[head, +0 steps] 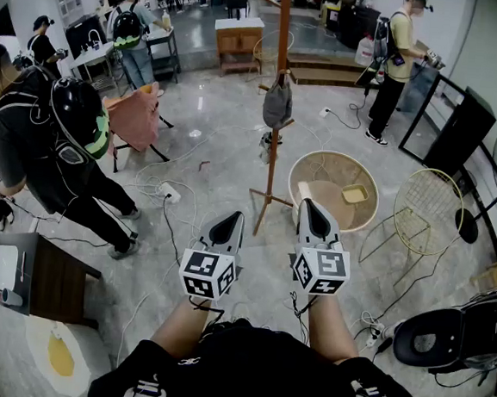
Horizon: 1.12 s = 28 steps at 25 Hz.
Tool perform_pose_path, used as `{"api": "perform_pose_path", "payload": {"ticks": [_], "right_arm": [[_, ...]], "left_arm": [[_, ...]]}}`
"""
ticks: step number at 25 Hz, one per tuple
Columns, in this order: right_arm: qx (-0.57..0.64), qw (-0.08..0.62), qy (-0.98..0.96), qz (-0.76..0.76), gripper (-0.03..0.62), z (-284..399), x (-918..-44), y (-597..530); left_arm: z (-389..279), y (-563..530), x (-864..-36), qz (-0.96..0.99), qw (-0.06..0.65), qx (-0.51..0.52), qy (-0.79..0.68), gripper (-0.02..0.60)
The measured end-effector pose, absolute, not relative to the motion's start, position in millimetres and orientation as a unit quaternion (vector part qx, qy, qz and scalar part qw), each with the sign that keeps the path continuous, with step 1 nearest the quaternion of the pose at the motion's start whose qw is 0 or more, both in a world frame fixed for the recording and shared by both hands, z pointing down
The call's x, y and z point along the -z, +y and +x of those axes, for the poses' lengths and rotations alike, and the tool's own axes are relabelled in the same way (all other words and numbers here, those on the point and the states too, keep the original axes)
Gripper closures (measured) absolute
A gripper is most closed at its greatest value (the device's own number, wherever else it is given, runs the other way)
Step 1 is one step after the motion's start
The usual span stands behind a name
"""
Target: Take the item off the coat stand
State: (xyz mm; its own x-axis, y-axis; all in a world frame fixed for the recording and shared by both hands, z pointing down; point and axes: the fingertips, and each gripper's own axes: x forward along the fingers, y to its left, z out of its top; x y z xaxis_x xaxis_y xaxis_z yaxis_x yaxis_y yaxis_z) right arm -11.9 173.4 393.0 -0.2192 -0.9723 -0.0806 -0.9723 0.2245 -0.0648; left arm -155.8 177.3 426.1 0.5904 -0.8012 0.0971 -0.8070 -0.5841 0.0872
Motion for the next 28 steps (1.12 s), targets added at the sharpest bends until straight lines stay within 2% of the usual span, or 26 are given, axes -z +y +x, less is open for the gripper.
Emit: {"api": "perform_pose_path", "payload": {"ticks": [9, 28], "right_arm": [[0.003, 0.064, 0.768, -0.637, 0.579, -7, -400, 153], [0.008, 0.067, 0.744, -0.665, 0.579, -24, -402, 43]], "left_arm": [[-156, 152, -434, 0.893, 0.064, -0.023, -0.446, 0.566], [-172, 26, -438, 0.911, 0.067, -0.023, -0.405, 0.566]]}}
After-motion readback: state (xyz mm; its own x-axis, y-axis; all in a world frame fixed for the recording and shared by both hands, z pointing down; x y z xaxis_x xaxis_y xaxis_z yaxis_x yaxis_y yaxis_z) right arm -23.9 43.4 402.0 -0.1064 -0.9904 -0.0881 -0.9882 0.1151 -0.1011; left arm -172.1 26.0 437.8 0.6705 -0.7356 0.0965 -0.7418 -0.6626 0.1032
